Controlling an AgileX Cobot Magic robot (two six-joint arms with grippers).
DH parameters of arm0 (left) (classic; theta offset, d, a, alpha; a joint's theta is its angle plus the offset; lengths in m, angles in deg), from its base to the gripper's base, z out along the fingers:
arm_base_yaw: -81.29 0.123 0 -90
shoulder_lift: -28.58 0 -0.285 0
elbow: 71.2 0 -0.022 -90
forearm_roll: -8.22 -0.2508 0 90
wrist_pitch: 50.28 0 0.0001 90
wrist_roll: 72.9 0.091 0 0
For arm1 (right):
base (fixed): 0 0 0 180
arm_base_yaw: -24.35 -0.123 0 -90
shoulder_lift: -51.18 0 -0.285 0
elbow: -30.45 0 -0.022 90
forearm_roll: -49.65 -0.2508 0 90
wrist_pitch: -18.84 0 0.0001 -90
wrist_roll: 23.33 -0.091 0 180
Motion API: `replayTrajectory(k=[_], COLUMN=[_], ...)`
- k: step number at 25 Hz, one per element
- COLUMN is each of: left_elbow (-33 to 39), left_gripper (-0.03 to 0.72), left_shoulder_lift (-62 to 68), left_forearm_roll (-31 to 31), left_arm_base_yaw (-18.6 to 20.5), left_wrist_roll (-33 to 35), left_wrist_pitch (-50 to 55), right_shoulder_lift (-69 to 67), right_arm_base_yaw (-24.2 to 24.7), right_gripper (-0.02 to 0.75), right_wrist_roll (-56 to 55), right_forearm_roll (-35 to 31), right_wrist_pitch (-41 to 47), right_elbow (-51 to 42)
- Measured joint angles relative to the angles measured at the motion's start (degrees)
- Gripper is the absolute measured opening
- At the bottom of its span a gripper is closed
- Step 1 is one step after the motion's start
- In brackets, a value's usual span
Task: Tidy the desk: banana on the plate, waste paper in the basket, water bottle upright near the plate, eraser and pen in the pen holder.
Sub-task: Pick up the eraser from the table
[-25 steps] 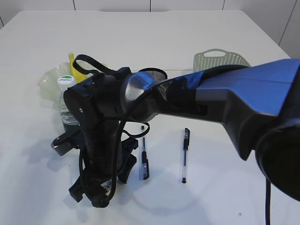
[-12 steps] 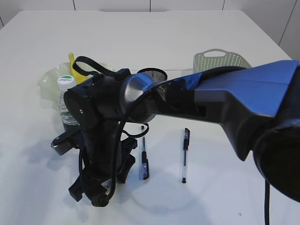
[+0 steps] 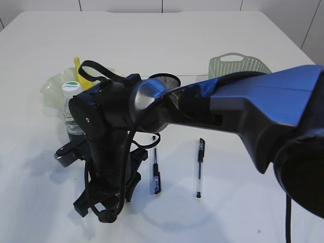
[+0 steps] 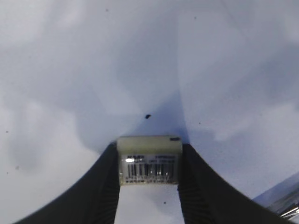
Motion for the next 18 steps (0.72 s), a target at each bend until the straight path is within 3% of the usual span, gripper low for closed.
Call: replayTrajectory(k=[18], left_elbow=[0.0], left_gripper=[0.468], left_shoulder_lift=[0.0], left_forearm_roll=[0.0], left_arm_base_yaw=[0.0], left_wrist_roll=[0.0], left_wrist_pitch=[0.0], right_shoulder_lift=[2.8], right_arm_base_yaw=[0.0], right_gripper=[0.278], right_wrist_roll=[0.1], right_forearm_roll=[0.6], right_wrist_pitch=[2.9], right_elbow=[1.8])
